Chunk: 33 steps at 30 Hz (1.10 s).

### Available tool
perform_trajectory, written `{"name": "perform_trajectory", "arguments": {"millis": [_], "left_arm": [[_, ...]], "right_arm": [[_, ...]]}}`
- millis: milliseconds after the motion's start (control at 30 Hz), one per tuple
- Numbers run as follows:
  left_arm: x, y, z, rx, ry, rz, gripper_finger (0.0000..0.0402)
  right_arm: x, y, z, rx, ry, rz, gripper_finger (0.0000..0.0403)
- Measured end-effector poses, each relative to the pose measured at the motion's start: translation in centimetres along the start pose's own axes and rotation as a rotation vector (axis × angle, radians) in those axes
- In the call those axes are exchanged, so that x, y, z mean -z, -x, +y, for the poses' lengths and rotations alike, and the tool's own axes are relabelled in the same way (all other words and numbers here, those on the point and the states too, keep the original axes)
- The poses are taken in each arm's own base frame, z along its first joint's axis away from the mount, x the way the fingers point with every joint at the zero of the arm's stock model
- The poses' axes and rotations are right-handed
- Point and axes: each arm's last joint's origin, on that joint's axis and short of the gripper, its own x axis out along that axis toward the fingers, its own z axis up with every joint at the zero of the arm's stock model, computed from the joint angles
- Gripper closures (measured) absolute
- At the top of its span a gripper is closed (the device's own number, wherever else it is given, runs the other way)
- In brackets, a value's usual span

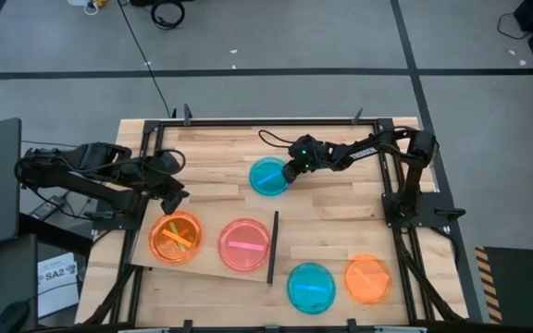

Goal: Place and stack plates onto a shelf
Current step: Stack the top blue plate on top of the red plate on the shelf

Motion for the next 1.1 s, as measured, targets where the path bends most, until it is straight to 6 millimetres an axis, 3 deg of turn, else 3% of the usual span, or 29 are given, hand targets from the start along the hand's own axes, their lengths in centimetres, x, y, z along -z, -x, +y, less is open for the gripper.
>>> {"name": "perform_trajectory", "arguments": {"millis": [167, 700, 1100], "left_arm": [[0.0, 0.0, 0.0, 0.000, 0.000, 0.000, 0.0230], [0.0, 0.0, 0.0, 0.000, 0.000, 0.000, 0.0230], [0.0, 0.0, 0.0, 0.000, 0.000, 0.000, 0.0230]], "right_arm": [[0.1, 0.0, 0.1, -0.010, 0.001, 0.005, 0.0394], [-0.6, 0.2, -0.8, 0.002, -0.019, -0.028, 0.0396], [-4.6, 4.9, -1.4, -0.022, -0.050, -0.219, 0.0396]]}}
